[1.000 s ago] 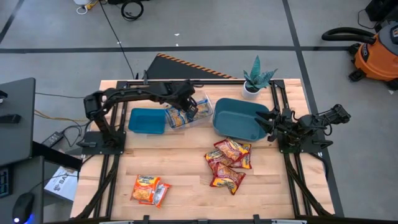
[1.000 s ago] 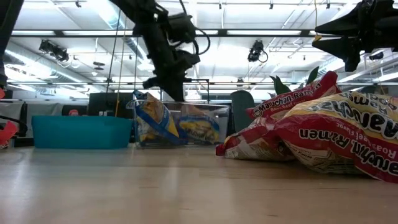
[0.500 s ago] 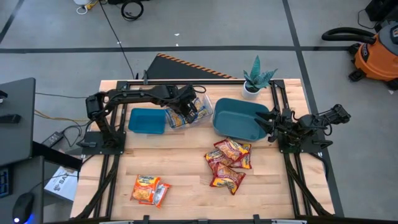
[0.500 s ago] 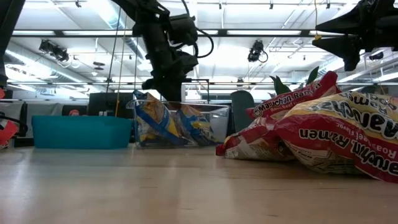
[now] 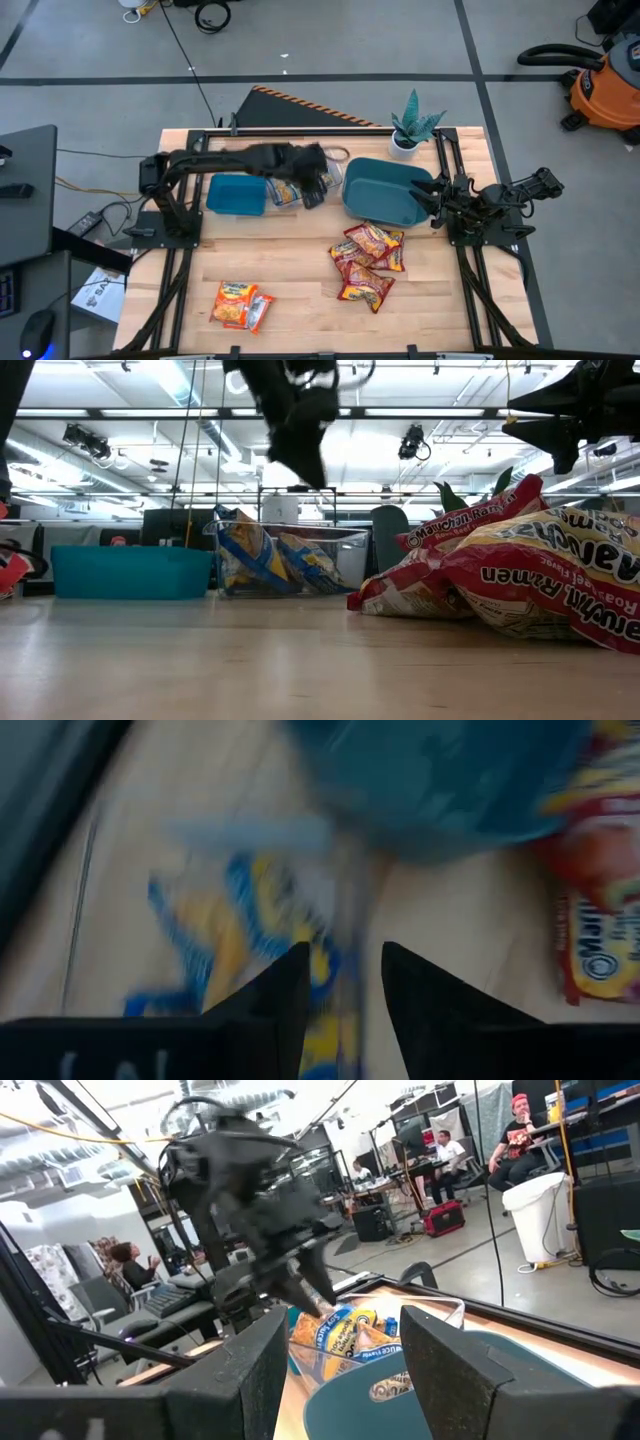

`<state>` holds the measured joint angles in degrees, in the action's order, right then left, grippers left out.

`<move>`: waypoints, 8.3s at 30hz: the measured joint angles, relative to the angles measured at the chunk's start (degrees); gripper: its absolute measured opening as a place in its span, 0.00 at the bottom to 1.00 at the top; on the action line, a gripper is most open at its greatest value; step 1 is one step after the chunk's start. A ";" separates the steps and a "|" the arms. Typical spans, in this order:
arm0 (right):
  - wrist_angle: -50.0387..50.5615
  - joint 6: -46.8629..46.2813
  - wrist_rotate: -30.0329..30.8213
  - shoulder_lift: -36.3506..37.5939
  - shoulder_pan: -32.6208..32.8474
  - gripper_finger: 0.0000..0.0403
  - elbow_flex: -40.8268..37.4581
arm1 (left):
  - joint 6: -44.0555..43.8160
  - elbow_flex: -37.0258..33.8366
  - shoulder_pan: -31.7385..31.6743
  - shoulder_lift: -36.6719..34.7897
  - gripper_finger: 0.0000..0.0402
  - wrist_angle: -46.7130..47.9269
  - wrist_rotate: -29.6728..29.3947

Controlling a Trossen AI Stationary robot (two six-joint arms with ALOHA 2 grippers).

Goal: Sort Maruchan noodles
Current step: Put the red noodle pack into the green bin

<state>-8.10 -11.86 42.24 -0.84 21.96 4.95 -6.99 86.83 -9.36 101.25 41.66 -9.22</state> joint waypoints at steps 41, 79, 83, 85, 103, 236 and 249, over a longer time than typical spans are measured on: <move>-0.25 0.00 0.00 0.00 -0.01 0.49 -0.01 | 9.14 -19.93 18.72 6.38 0.31 -51.98 -3.72; -0.90 0.00 0.04 0.02 0.00 0.49 0.00 | 53.82 -19.87 19.98 13.03 0.31 -52.85 -15.51; -0.95 0.00 0.04 0.02 0.00 0.49 0.00 | 53.75 -19.87 20.02 13.16 0.31 -52.52 -15.49; -0.98 0.00 0.04 0.02 -0.01 0.49 0.00 | 53.70 -19.87 20.08 13.16 0.31 -52.84 -15.38; -1.05 0.00 0.04 0.02 -0.02 0.49 0.00 | 48.08 -18.72 19.52 13.16 0.02 -55.99 -15.39; -2.69 0.00 -0.11 0.02 0.00 0.49 -0.02 | 32.86 3.80 13.57 11.82 0.30 -20.63 2.10; -3.02 0.00 0.00 0.02 0.00 0.49 -0.02 | 28.71 -2.10 16.91 12.85 0.29 -21.94 6.01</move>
<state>-11.11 -11.86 42.24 -0.82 21.96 4.93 21.72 84.73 7.55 114.10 19.71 -3.21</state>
